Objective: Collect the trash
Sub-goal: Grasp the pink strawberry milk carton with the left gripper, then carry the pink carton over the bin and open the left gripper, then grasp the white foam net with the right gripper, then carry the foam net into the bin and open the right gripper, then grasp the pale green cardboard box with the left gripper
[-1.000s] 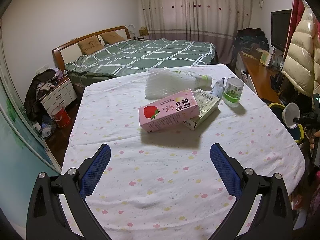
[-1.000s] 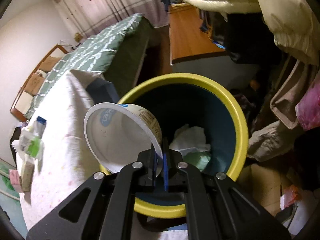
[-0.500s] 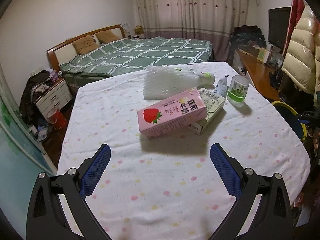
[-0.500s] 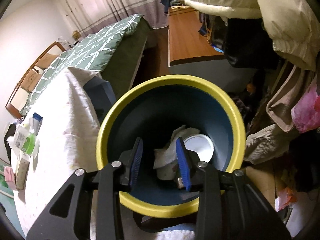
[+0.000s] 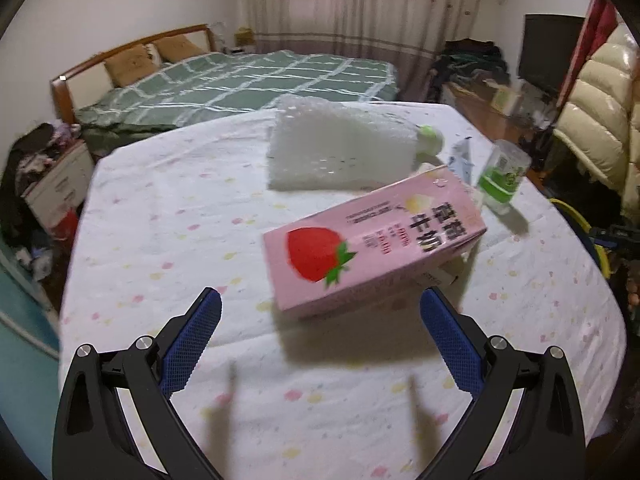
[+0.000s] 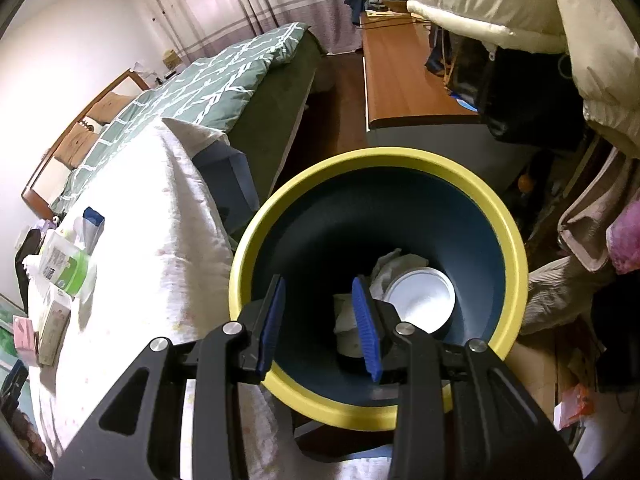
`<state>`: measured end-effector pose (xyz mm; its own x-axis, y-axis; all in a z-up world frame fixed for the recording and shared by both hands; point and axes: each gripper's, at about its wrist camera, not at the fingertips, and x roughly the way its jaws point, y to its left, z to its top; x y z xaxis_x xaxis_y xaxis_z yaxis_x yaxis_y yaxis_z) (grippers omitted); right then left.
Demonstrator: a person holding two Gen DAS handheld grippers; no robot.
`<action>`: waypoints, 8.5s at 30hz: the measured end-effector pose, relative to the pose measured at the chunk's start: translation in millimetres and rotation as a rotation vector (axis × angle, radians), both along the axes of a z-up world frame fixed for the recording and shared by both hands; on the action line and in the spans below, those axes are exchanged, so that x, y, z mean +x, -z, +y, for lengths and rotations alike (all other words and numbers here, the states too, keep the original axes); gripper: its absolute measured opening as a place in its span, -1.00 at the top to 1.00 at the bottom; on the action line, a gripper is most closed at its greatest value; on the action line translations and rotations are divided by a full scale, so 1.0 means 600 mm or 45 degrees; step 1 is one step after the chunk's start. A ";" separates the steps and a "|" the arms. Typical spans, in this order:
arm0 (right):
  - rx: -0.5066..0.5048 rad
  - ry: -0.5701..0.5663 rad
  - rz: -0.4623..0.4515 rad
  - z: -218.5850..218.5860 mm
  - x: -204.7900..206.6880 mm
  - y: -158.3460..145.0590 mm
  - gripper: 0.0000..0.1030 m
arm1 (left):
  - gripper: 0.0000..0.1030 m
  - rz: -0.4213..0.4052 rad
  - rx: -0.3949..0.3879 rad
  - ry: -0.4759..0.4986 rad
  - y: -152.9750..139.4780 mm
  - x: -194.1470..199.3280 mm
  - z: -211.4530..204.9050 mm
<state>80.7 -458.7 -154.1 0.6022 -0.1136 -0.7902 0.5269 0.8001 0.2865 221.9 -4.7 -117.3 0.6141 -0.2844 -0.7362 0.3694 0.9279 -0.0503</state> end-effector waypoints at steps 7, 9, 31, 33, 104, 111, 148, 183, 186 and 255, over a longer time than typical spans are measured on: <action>0.010 -0.005 -0.004 0.001 0.002 -0.001 0.32 | -0.90 0.016 -0.024 0.166 -0.006 -0.025 -0.040; 0.013 -0.009 -0.009 0.003 0.002 -0.001 0.31 | -0.90 0.010 -0.028 0.226 -0.016 -0.047 -0.056; 0.026 -0.048 -0.037 0.010 -0.002 -0.005 0.27 | -0.70 0.126 0.009 0.114 -0.031 0.019 -0.076; 0.029 -0.050 -0.034 0.010 -0.002 -0.004 0.27 | -0.62 0.169 -0.036 0.115 -0.022 0.033 -0.071; -0.046 0.168 -0.169 -0.071 -0.300 -0.038 0.23 | -0.54 0.051 -0.011 0.640 -0.079 -0.093 -0.716; -0.035 0.042 -0.150 -0.023 -0.245 -0.030 0.20 | -0.73 -0.057 -0.074 0.437 -0.143 -0.123 -0.502; -0.332 -0.999 -0.194 0.524 0.343 -0.114 -0.05 | -0.84 -0.142 -0.032 -0.307 -0.128 -0.191 0.043; -0.151 -0.934 -0.407 0.449 0.188 -0.206 0.70 | -0.84 -0.132 -0.062 -0.256 -0.116 -0.190 0.028; -0.164 -0.842 -0.399 0.396 0.141 -0.204 0.70 | -0.84 -0.136 -0.067 -0.234 -0.116 -0.191 0.019; -0.170 -0.007 -0.070 -0.004 -0.070 -0.004 0.23 | -0.84 -0.089 0.073 0.090 -0.093 -0.106 -0.135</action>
